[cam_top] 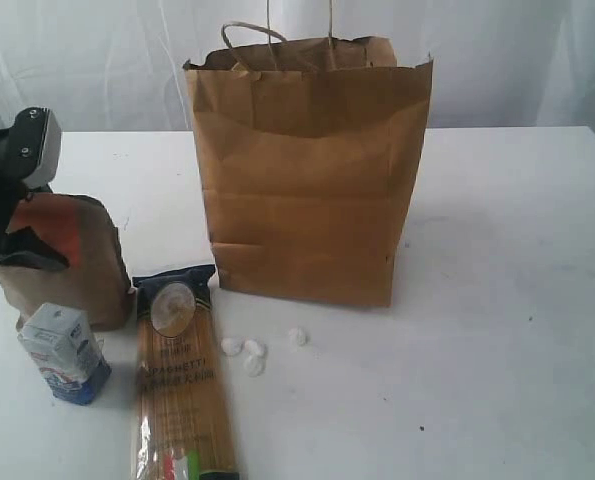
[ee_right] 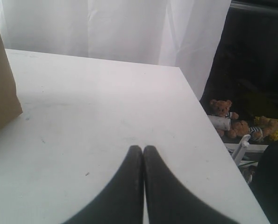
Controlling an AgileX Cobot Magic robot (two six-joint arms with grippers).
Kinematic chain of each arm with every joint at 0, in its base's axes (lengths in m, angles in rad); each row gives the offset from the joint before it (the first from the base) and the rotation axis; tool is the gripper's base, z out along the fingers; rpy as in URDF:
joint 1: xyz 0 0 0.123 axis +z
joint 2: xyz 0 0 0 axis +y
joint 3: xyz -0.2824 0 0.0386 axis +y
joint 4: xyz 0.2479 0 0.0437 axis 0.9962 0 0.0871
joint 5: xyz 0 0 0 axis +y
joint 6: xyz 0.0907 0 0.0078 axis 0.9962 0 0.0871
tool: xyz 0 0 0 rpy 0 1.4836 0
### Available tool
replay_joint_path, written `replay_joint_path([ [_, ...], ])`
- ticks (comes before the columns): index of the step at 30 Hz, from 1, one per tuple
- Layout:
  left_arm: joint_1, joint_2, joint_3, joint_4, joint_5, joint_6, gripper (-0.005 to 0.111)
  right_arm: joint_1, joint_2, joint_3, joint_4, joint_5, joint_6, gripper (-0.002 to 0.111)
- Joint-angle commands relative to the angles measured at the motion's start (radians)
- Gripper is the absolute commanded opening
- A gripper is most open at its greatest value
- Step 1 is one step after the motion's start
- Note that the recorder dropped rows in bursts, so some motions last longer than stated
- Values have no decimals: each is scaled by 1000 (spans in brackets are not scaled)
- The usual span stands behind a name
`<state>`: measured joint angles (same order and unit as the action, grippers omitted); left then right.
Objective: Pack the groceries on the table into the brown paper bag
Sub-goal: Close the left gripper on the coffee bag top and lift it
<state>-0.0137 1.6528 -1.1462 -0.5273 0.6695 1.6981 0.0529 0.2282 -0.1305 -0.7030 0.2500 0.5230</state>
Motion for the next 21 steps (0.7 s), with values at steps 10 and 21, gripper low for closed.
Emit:
replay_joint_path([
  [10,2,-73,-5,-26,13,-27,0,-3,3,4,0,-13,5,0],
  [21,2,-282,-204,31,31,-504,0,-3,3,4,0,-13,5,0],
])
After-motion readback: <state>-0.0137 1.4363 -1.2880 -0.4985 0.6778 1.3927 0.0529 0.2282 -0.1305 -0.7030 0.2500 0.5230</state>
